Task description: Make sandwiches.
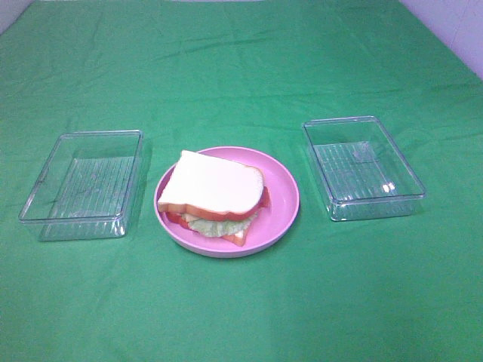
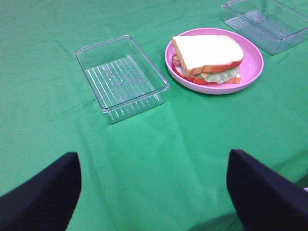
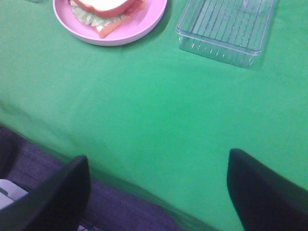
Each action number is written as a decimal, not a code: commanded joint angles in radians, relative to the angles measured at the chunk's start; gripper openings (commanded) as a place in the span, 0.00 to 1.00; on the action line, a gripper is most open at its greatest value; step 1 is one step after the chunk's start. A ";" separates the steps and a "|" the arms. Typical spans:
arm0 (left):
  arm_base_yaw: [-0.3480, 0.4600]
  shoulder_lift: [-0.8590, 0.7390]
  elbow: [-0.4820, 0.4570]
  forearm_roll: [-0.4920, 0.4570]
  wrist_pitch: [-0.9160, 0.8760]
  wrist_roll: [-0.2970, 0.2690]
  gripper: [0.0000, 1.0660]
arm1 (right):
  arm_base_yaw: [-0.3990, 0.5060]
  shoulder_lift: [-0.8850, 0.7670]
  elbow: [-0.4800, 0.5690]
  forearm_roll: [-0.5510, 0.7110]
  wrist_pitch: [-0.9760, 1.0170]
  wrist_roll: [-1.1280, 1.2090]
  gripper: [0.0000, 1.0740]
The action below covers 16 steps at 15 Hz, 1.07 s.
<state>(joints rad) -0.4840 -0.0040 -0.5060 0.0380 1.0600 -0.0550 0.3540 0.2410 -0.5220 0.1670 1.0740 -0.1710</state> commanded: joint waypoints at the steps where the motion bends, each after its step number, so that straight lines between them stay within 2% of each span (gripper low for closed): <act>1: 0.000 -0.024 0.006 -0.005 -0.013 0.005 0.74 | -0.001 -0.119 0.015 0.002 -0.001 -0.067 0.69; 8: 0.000 -0.024 0.006 -0.006 -0.014 0.005 0.74 | -0.001 -0.137 0.015 0.003 -0.001 -0.061 0.69; 11: 0.129 -0.024 0.006 -0.006 -0.014 0.005 0.74 | -0.014 -0.137 0.015 0.003 -0.001 -0.061 0.69; 13: 0.257 -0.024 0.006 -0.006 -0.014 0.005 0.74 | -0.160 -0.139 0.015 0.006 -0.001 -0.061 0.69; 14: 0.322 -0.024 0.006 -0.006 -0.014 0.005 0.74 | -0.271 -0.139 0.015 0.006 -0.001 -0.061 0.69; 16: 0.427 -0.024 0.006 -0.006 -0.014 0.005 0.74 | -0.341 -0.139 0.015 0.006 -0.001 -0.061 0.69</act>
<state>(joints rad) -0.0730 -0.0040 -0.5060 0.0380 1.0580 -0.0510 0.0310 0.1100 -0.5110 0.1750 1.0780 -0.2180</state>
